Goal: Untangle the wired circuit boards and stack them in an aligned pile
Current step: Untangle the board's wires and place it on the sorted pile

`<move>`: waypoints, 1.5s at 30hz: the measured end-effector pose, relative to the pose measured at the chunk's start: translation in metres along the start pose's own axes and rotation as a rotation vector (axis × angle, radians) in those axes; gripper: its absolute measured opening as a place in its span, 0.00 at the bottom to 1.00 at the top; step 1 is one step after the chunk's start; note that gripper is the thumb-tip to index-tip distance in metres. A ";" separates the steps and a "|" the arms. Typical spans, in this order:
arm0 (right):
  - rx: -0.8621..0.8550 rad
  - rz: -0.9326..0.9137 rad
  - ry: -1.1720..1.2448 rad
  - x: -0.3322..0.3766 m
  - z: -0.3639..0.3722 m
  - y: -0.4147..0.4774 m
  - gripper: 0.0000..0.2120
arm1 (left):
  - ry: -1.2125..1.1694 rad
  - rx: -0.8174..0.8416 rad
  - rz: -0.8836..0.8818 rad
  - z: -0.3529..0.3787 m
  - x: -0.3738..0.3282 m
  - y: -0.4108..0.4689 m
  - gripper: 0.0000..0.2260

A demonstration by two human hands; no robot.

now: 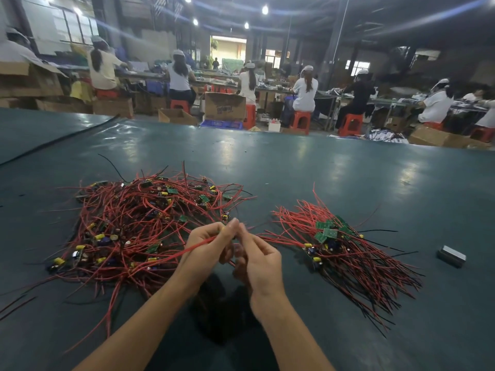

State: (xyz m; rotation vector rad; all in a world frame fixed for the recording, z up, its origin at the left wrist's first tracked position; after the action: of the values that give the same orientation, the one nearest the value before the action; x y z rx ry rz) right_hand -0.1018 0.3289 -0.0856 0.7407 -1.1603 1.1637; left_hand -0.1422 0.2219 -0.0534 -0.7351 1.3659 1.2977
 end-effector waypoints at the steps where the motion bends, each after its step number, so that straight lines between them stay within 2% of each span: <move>1: 0.007 -0.017 -0.008 0.002 0.003 -0.002 0.13 | 0.019 0.017 0.001 0.003 0.001 0.000 0.20; 4: -0.028 -0.022 0.044 0.003 -0.001 -0.001 0.09 | 0.067 0.030 0.031 0.005 -0.002 0.000 0.18; 11: -0.304 0.139 0.269 0.001 -0.049 0.010 0.08 | 0.101 0.007 0.024 0.005 -0.003 -0.001 0.16; 15: -0.381 0.135 0.364 0.006 -0.069 0.014 0.05 | 0.114 -0.004 0.022 0.004 -0.005 -0.003 0.16; 18: -0.376 0.126 0.415 0.007 -0.071 0.015 0.05 | 0.081 -0.038 0.019 -0.002 -0.006 -0.002 0.17; 22: -0.223 0.132 0.450 0.009 -0.061 0.018 0.06 | 0.007 -0.131 0.010 -0.014 -0.006 -0.002 0.19; 25: -0.177 0.110 0.450 0.012 -0.057 0.018 0.07 | 0.053 -0.195 -0.049 -0.020 -0.001 -0.003 0.19; 28: -0.174 0.086 0.434 0.014 -0.056 0.018 0.06 | 0.117 -0.164 -0.122 -0.021 0.002 -0.002 0.24; 31: -0.194 0.072 0.432 0.016 -0.059 0.018 0.07 | 0.123 -0.110 -0.136 -0.019 -0.001 -0.001 0.24; 34: -0.190 0.078 0.431 0.014 -0.058 0.017 0.08 | -0.061 -0.187 -0.170 -0.024 0.002 -0.001 0.19; 39: -0.012 -0.006 0.313 0.025 -0.038 0.015 0.07 | -0.698 -0.317 -0.329 -0.024 0.019 -0.007 0.16; 42: 0.079 -0.074 0.328 0.033 -0.032 0.012 0.21 | -0.857 -0.287 -0.320 -0.023 0.016 -0.002 0.14; 44: 0.091 -0.041 0.400 0.031 -0.033 0.015 0.31 | -0.871 -0.187 -0.317 -0.018 0.011 0.002 0.16; 45: 0.082 -0.008 0.365 0.028 -0.034 0.016 0.32 | -0.844 -0.109 -0.318 -0.014 0.009 0.003 0.18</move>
State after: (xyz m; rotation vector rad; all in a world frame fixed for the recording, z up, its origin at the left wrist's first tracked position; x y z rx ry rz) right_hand -0.1074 0.3723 -0.0704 0.5635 -0.8078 1.2835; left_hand -0.1511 0.2113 -0.0628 -0.3705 0.4800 1.2172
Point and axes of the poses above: each hand's wrist, its own y-axis towards the middle knuckle, its own z-axis out of the palm, x = y × z, the point moved 10 cm from there along y, towards the middle knuckle, and after that the axes turned 3 degrees about -y, right-handed, at the moved point
